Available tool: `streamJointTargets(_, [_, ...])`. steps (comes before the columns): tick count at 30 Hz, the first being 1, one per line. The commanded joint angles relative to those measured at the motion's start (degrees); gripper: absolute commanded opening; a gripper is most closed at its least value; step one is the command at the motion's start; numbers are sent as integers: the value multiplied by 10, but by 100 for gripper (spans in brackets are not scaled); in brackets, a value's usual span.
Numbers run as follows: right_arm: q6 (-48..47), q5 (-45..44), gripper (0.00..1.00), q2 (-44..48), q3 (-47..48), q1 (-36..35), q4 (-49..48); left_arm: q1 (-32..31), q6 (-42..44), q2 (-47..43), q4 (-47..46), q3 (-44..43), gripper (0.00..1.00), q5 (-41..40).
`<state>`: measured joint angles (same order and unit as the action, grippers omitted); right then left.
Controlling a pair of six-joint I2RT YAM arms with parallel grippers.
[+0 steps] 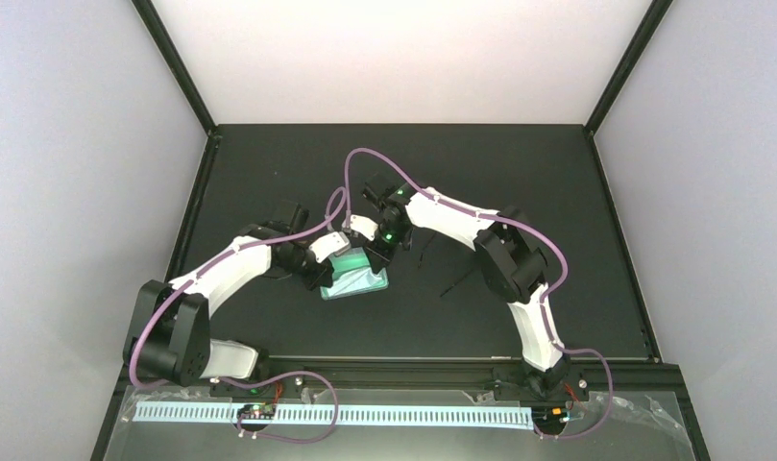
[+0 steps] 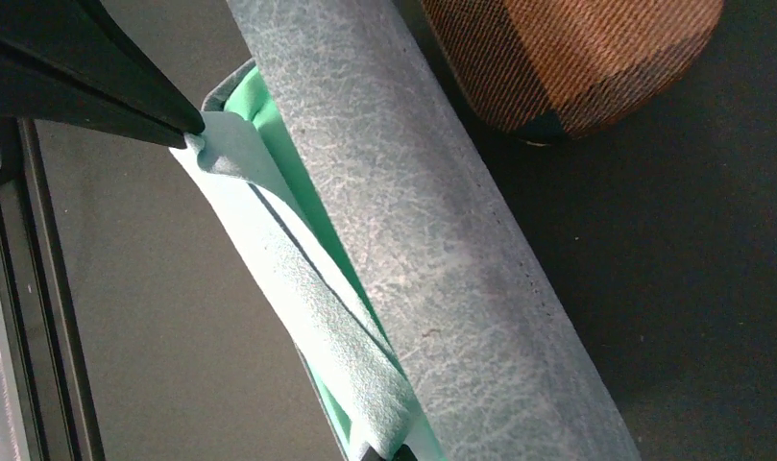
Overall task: Organize the sunglasses
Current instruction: Place the glasses cleaning cloth in the sunglasses case.
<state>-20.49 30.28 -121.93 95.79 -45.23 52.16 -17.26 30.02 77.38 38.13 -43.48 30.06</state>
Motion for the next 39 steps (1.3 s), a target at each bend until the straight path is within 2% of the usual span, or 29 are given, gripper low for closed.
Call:
streamJointTargets(1, [-11,-3,2,-4,16,-5,1,8,-29,9,-37,-14,2,-33])
streamJointTargets(9, [-6,-9,5,-9,19,-5,-6,7,-33,27,-50,-18,1,-40])
streamJointTargets(18, [1,-15,13,6,5,-6,-19,7,-52,14,-74,-10,2,-53])
streamJointTargets(39, [-9,7,20,89,-113,-6,-81,7,-66,-22,-115,0,5,-81])
